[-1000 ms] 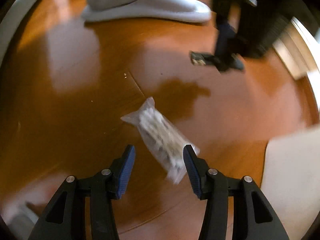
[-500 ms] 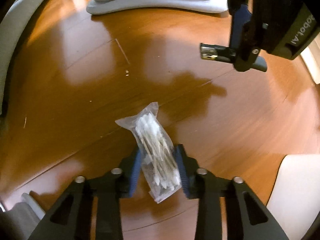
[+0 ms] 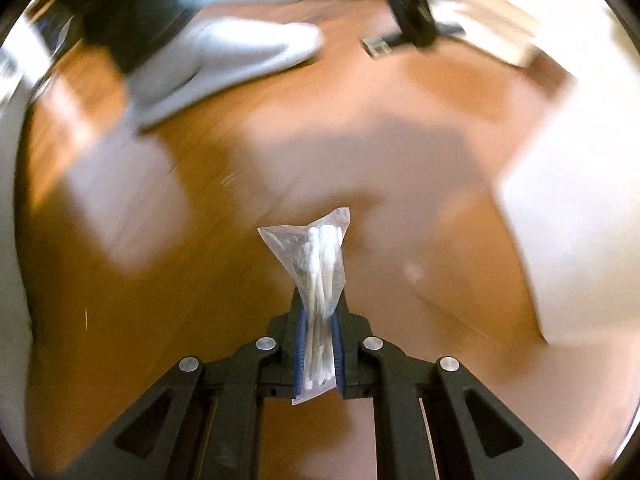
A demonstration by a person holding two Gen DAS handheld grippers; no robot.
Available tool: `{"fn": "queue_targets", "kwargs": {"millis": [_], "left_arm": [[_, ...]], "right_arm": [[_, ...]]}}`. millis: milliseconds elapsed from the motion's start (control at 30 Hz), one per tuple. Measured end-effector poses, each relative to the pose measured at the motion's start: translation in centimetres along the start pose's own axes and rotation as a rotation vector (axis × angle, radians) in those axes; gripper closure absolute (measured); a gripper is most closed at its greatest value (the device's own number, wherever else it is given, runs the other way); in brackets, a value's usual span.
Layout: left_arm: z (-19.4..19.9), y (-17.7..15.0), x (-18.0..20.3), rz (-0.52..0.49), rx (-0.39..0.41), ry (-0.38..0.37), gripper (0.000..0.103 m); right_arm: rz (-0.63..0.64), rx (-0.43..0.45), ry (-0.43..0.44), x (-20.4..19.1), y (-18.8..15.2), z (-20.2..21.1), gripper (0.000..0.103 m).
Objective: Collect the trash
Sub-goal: 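Drop the lighter with left tool while right tool drops the swab bag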
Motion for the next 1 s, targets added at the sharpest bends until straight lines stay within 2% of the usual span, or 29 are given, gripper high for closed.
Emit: {"fn": "queue_targets", "kwargs": {"millis": [100,200,267,333,467,533,600,733,800,1000], "left_arm": [[6.1,5.0,1.6,0.011,0.169,-0.020,0.085],[11.9,10.0,2.2,0.047,0.327,-0.052,0.085],[12.7,12.1,3.3,0.041,0.335,-0.098,0.085],[10.8,14.0,5.7,0.001,0.262,-0.169,0.085],[3.3,16.3,10.5,-0.010,-0.037,-0.305,0.085],[0.7,16.9,12.5,-0.010,-0.129,-0.347,0.085],[-2.1,16.8,14.7,-0.060,-0.214,-0.335,0.085],[-6.4,15.0,16.8,-0.070,-0.381,-0.322,0.085],[-7.6,14.9,17.2,-0.082,-0.416,-0.282,0.085],[-5.6,16.3,16.5,-0.033,-0.324,-0.303,0.082]], "right_arm": [[-0.166,0.092,-0.046,3.3,0.2,3.3,0.093],[-0.251,0.143,-0.075,5.0,0.0,5.2,0.093],[-0.293,0.161,-0.069,5.6,-0.1,5.6,0.093],[-0.308,0.161,-0.074,5.1,-1.0,5.8,0.093],[-0.329,0.153,-0.070,4.4,-1.1,5.3,0.093],[-0.353,0.158,-0.061,4.2,-1.7,5.4,0.093],[-0.383,0.159,-0.051,4.2,-2.5,5.3,0.093],[-0.407,0.159,-0.047,3.9,-3.2,5.2,0.092],[-0.410,0.161,-0.053,4.1,-3.6,5.4,0.092],[-0.444,0.190,-0.070,5.1,-4.0,7.0,0.092]]}}
Point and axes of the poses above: each gripper's, at about its wrist camera, not at the fingertips, and z roughly against the way its jaws point, x to its right, y to its top, the point moved 8 cm from there along -z, roughly the way its jaws point, and after that the axes turned 1 degree about -x, right-handed, at the moved point
